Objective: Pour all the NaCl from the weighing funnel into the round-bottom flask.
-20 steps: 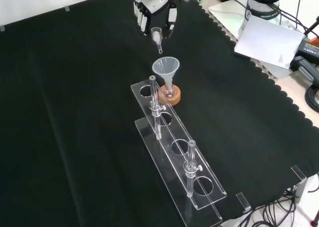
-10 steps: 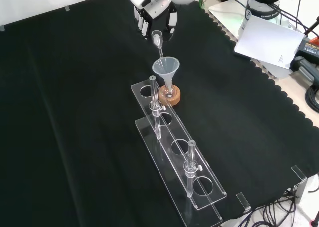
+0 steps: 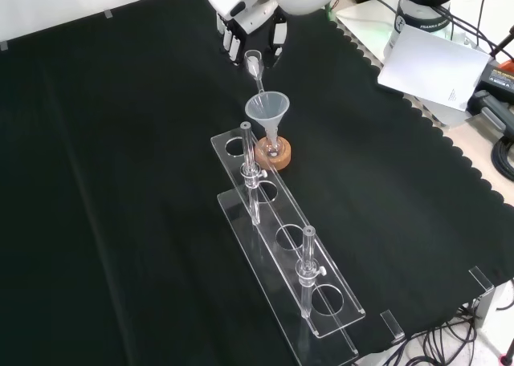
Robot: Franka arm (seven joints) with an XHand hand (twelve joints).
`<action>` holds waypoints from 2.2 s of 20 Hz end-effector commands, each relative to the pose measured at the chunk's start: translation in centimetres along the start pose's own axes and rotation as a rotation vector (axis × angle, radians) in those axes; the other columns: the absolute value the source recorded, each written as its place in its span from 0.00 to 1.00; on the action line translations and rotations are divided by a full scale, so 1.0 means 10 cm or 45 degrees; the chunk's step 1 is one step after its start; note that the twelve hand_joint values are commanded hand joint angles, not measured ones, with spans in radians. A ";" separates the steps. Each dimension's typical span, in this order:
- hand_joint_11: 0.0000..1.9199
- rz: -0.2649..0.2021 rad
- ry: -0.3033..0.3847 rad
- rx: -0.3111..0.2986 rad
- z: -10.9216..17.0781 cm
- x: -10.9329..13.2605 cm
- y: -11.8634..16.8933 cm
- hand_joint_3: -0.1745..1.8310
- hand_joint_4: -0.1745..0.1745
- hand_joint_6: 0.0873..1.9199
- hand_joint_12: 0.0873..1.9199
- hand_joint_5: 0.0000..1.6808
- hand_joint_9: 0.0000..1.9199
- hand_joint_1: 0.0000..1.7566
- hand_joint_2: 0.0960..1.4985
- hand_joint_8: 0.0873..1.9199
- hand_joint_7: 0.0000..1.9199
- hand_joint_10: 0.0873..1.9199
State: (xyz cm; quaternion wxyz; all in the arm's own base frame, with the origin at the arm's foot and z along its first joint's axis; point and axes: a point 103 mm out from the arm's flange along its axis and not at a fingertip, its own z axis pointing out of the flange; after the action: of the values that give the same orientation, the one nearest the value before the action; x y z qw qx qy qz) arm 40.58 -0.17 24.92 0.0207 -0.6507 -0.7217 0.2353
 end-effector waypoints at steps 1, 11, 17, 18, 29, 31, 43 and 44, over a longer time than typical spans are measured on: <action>0.63 0.002 -0.046 0.006 -0.02 0.03 0.00 0.36 1.00 0.30 0.38 0.75 0.75 0.63 0.45 0.23 0.57 0.00; 0.63 0.003 -0.130 0.004 -0.09 0.07 -0.01 0.36 1.00 0.30 0.38 0.75 0.75 0.63 0.45 0.23 0.57 0.00; 0.63 0.008 -0.173 0.008 -0.13 0.06 -0.02 0.36 1.00 0.30 0.38 0.75 0.75 0.63 0.45 0.23 0.57 0.00; 0.63 0.009 -0.180 0.009 -0.13 0.07 -0.03 0.36 1.00 0.30 0.38 0.75 0.75 0.63 0.45 0.23 0.57 0.00; 0.63 0.007 -0.244 0.003 -0.17 0.11 -0.02 0.36 1.00 0.30 0.38 0.75 0.75 0.63 0.45 0.23 0.57 0.00; 0.63 0.006 -0.253 0.002 -0.18 0.12 -0.02 0.36 1.00 0.30 0.38 0.75 0.75 0.63 0.45 0.23 0.57 0.00; 0.63 0.007 -0.349 0.015 -0.24 0.19 -0.01 0.36 1.00 0.30 0.37 0.76 0.75 0.63 0.44 0.23 0.57 0.00; 0.63 0.008 -0.352 0.015 -0.25 0.20 -0.01 0.36 1.00 0.30 0.37 0.76 0.75 0.63 0.44 0.23 0.57 0.00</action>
State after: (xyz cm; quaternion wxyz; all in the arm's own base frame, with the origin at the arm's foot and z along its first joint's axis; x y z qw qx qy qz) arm 40.98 2.25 26.55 -0.0719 -0.6155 -0.7163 0.3208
